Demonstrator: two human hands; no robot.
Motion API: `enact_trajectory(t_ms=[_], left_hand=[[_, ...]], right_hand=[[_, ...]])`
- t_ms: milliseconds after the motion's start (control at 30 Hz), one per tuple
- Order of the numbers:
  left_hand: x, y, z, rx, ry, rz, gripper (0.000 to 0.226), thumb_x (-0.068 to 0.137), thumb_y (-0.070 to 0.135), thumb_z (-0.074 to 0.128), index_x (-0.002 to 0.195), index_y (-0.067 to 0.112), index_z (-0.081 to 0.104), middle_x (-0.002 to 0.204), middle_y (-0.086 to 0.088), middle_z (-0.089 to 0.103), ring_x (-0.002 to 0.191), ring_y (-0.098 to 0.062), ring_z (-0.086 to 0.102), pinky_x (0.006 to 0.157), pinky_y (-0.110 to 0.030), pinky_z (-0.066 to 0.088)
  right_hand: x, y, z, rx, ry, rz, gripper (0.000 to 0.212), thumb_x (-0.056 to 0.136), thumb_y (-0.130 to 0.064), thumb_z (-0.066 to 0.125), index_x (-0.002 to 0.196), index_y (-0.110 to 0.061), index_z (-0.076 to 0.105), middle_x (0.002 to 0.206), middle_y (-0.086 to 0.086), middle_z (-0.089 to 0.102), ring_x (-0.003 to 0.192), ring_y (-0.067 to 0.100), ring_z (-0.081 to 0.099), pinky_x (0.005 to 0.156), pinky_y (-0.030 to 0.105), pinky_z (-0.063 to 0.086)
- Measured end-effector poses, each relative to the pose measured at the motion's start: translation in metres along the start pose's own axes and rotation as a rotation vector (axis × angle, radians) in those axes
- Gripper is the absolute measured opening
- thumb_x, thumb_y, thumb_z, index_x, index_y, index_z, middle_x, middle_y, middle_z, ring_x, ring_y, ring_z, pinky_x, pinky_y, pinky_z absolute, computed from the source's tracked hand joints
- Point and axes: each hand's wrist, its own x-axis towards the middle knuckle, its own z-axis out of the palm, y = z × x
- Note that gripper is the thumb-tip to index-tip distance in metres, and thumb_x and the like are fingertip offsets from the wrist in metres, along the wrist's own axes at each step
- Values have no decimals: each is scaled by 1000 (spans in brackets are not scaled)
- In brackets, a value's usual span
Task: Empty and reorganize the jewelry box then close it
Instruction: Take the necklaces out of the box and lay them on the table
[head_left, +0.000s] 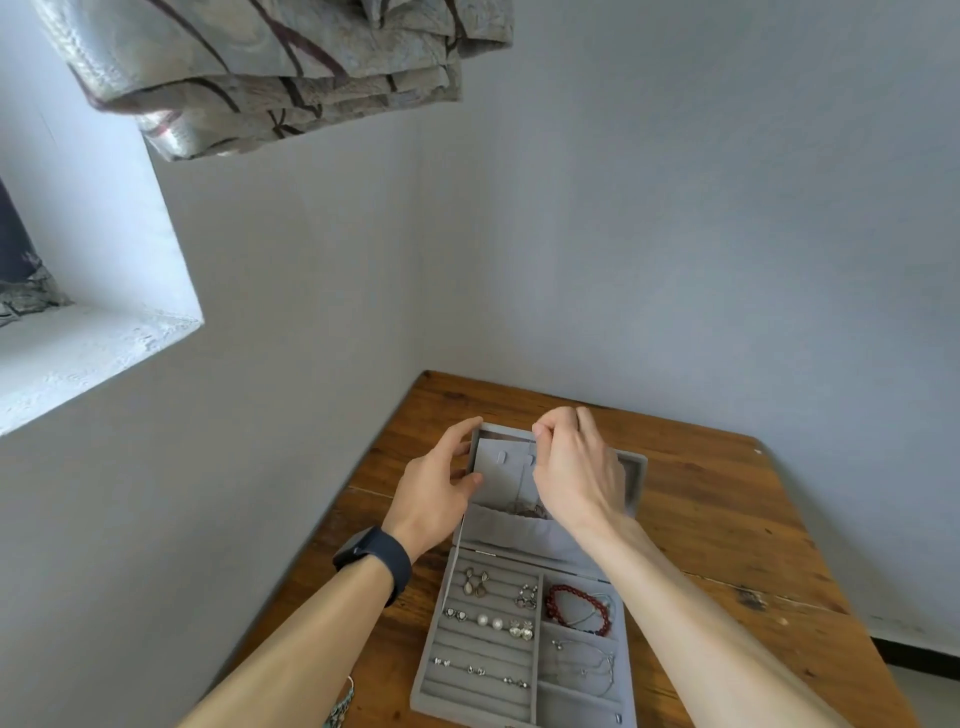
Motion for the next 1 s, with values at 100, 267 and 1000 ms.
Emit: enact_trajectory(t_ms=[100, 267, 1000], left_hand=[[2, -1, -1, 17, -12, 1, 69, 95, 20, 66, 147, 48, 31, 145, -1, 52, 128, -20, 55, 96, -26, 48], [3, 15, -6, 56, -29, 14, 76, 91, 16, 68, 151, 40, 28, 151, -1, 44, 138, -23, 44, 105, -32, 45], [-76, 202, -83, 81, 30, 383, 7, 86, 31, 73, 88, 34, 79, 71, 35, 67, 77, 16, 63, 68, 2, 40]], right_hand=[[9, 1, -4, 170, -40, -91, 11, 103, -27, 47, 102, -22, 56, 106, -6, 54, 86, 15, 53, 68, 28, 38], [9, 9, -22, 361, -122, -146, 7, 101, -23, 52, 95, -24, 57, 97, -14, 56, 90, 1, 51, 72, 10, 36], [-59, -37, -170, 669, 49, -118, 13, 85, -48, 71, 84, -34, 70, 85, -23, 71, 84, -3, 66, 71, 10, 49]])
